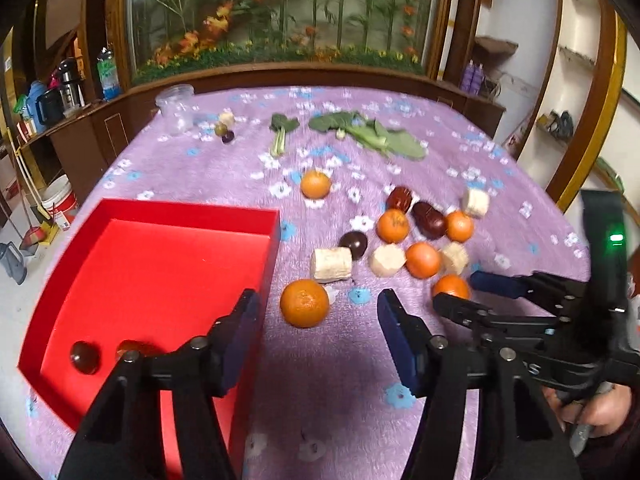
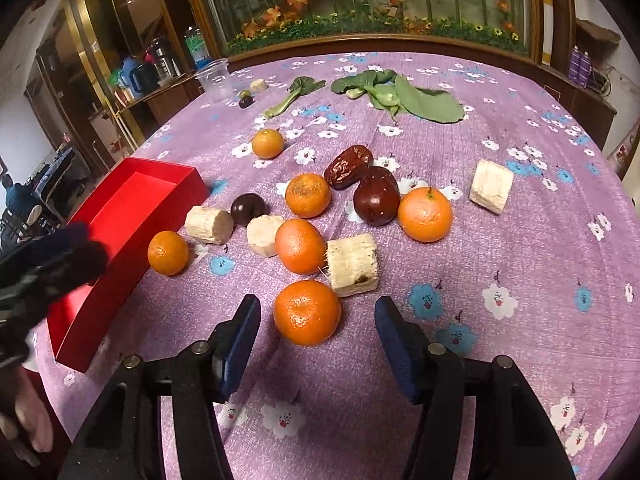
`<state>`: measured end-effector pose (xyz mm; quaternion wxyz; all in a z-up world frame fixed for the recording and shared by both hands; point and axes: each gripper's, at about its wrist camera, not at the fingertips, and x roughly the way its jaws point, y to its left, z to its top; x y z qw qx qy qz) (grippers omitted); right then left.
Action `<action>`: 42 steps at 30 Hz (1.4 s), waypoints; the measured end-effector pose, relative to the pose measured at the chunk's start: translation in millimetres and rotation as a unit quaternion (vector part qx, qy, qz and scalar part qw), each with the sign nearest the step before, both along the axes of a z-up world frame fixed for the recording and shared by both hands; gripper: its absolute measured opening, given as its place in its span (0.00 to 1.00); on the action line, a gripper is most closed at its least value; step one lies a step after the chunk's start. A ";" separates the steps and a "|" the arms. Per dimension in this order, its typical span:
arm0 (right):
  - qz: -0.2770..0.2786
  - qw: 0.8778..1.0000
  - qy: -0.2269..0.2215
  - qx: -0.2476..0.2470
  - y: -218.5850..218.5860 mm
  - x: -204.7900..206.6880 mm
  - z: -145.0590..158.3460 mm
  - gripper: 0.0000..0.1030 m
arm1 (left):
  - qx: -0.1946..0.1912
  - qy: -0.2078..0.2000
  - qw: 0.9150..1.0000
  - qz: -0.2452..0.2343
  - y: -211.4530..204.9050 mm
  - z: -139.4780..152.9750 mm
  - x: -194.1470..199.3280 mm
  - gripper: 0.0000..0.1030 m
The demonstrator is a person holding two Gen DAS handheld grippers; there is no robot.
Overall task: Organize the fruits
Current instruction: 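Grasp a mandarin with the right tool while the left tool grasps another mandarin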
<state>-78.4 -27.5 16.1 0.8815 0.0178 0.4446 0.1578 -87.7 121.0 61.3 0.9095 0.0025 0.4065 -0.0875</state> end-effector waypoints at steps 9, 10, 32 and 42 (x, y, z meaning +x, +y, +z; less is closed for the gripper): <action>0.011 1.000 0.010 0.006 3.3 4.0 -4.4 0.42 | 0.016 0.046 0.999 -0.020 -13.7 -31.9 21.2 0.58; 0.012 1.000 0.011 0.009 3.2 3.7 -4.1 0.38 | 0.017 0.044 0.998 -0.030 -15.9 -31.0 18.6 0.58; -0.001 1.000 0.010 0.023 -12.8 -6.2 0.0 0.37 | 0.005 0.038 0.999 -0.025 -11.7 -35.4 23.2 0.32; 0.042 0.998 -0.020 0.039 24.6 -12.5 41.1 0.37 | -0.051 -0.015 0.998 0.045 54.7 20.7 -5.3 0.32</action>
